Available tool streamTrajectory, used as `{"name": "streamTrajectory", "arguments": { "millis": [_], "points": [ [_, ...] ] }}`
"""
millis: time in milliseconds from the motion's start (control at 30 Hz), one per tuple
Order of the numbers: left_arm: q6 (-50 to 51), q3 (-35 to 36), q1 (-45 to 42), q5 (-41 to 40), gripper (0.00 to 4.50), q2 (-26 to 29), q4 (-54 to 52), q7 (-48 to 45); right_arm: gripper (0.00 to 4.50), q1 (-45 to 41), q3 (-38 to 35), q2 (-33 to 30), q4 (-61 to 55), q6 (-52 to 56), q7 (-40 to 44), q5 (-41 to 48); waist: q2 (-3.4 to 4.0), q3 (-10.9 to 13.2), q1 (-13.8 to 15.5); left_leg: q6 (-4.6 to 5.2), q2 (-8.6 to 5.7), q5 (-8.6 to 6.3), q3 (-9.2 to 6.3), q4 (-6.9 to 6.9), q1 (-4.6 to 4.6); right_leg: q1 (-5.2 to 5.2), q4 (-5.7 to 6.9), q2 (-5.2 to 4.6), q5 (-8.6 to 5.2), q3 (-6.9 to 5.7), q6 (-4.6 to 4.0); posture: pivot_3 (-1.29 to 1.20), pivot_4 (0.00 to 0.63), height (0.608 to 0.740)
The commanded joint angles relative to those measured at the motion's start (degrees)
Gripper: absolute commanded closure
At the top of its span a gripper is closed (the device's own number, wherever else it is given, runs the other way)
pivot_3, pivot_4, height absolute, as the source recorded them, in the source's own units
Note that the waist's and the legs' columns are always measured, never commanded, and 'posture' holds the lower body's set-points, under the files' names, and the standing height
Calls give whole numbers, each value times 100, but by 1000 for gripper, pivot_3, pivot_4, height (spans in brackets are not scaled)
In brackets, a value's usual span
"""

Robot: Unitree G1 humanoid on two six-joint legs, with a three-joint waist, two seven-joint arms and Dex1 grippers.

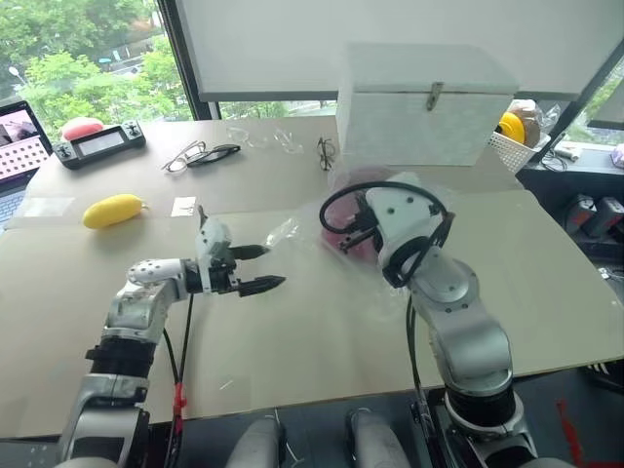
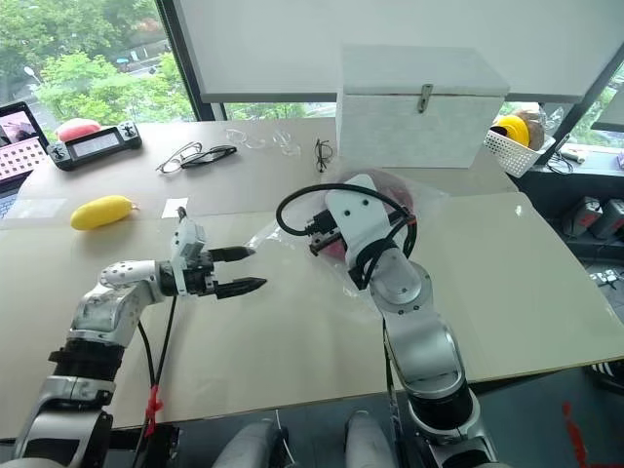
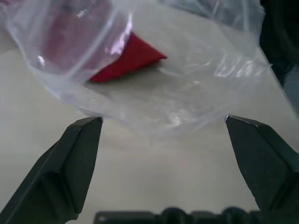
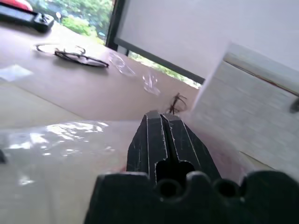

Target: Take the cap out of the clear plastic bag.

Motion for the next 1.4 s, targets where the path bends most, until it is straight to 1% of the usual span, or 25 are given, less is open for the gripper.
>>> {"name": "streamTrajectory", "arguments": {
  "millis": [33, 100, 233, 300, 333, 400, 433, 467, 500, 533, 600, 733, 900, 933, 1033, 1133, 1233, 1400],
  "points": [
    [519, 128, 77, -410, 0, -34, -714, 313, 4462, -62, -90, -148, -170, 19, 97, 47, 6, 3, -5, 0, 0, 0, 0, 0, 5, 3, 1, 1, -1, 0, 0, 0, 150, 740],
    [598, 121, 152, -456, 0, -26, -855, 419, 4462, -54, -68, -277, -179, 44, 182, 62, 15, 9, -10, 0, 0, 0, 1, 0, 11, 8, 1, 1, -2, 0, 0, 0, 150, 740],
    [629, 134, 276, -474, 0, 2, -945, 554, 4462, 9, -110, -652, -809, 447, 641, 387, 31, 19, -22, -1, 0, -1, 5, -1, 14, 9, -1, 1, -3, 1, -3, 0, 150, 740],
    [610, 127, 303, -467, 0, 36, -947, 557, 3899, 94, -184, -802, -1304, 771, 861, 612, 40, 25, -10, -2, 0, -2, 4, -1, 9, 5, -2, 1, -4, 1, -4, 0, 150, 740],
    [597, 121, 311, -461, 0, 49, -944, 554, 3787, 122, -193, -853, -1454, 890, 922, 691, 41, 25, -4, -2, 0, -2, 4, -2, 7, 4, -2, 1, -4, 1, -4, 0, 150, 740],
    [585, 115, 311, -461, 0, 66, -922, 547, 3053, 221, -102, -907, -1667, 1137, 986, 851, 41, 25, -3, -2, 0, -2, 3, -1, 7, 8, -7, 1, -5, 1, -2, 0, 150, 740],
    [583, 112, 310, -464, 0, 71, -917, 547, 2800, 238, -92, -907, -1712, 1220, 982, 903, 41, 25, -1, -2, 0, -2, 3, -1, 8, 10, -9, 1, -6, 1, -2, 0, 150, 740],
    [580, 108, 303, -463, 0, 83, -904, 538, 2698, 267, -117, -890, -1753, 1325, 1008, 985, 41, 26, -1, -2, 0, -2, 3, -1, 10, 13, -11, 1, -6, 1, -1, 0, 150, 740],
    [573, 106, 289, -459, 0, 95, -879, 528, 2230, 280, -147, -898, -1781, 1418, 1036, 1071, 42, 26, -2, -2, 1, -2, 3, -1, 12, 16, -14, 1, -10, 0, 5, 0, 150, 740],
    [569, 105, 279, -456, 0, 102, -860, 521, 1981, 282, -167, -911, -1803, 1491, 1053, 1142, 42, 26, 0, -2, 2, -2, 3, -1, 13, 17, -14, 1, -12, 0, 10, 0, 150, 740],
    [560, 94, 246, -440, 0, 110, -812, 507, 1267, 281, -186, -907, -1804, 1615, 1074, 1276, 43, 27, 0, -2, 3, -2, 3, -1, 14, 16, -13, 1, -13, 0, 10, 0, 150, 740],
    [594, 57, 173, -427, 0, 141, -750, 470, 78, 373, -84, -909, -1697, 1762, 1012, 1450, 43, 27, 10, -2, 2, -2, 3, -1, 8, 13, -20, 1, -7, -1, 0, 0, 150, 740],
    [633, 27, 112, -431, 0, 184, -717, 434, 78, 414, 175, -1196, -1544, 1712, 1047, 1584, 43, 27, 14, -2, 2, -2, 3, -1, 8, 15, -24, 1, -7, -2, 1, 0, 150, 740],
    [641, 22, 95, -432, 0, 183, -713, 438, 78, 401, 297, -1349, -1509, 1673, 1043, 1546, 43, 27, 13, -2, 2, -2, 3, -1, 7, 15, -24, 1, -8, -3, 3, 0, 150, 740],
    [659, 31, 55, -445, 0, 193, -696, 433, 78, 357, 1203, -2194, -1079, 1470, 682, 885, 44, 28, 15, -2, 2, -2, 3, -1, 6, 15, -26, 1, -10, -5, 6, 0, 150, 740],
    [677, 24, 71, -460, 0, 188, -734, 438, 78, 315, 1557, -2549, -817, 1419, 374, 507, 43, 28, 23, -2, 1, -2, 3, -1, 2, 17, -38, 0, -11, -9, 11, 0, 150, 740],
    [682, -13, 115, -466, 0, 179, -792, 413, 78, 249, 1680, -2611, -554, 1517, -62, 71, 43, 28, 16, -2, 2, -2, 3, -2, -4, 11, -39, 1, -8, -10, 4, 0, 150, 740],
    [661, -73, 115, -454, 0, 122, -815, 422, 78, 125, 1344, -2162, -380, 1726, -414, -174, 43, 29, 24, -2, 3, -2, 2, -1, -7, 12, -44, 1, -5, -11, 2, 0, 150, 740]
  ]
}}
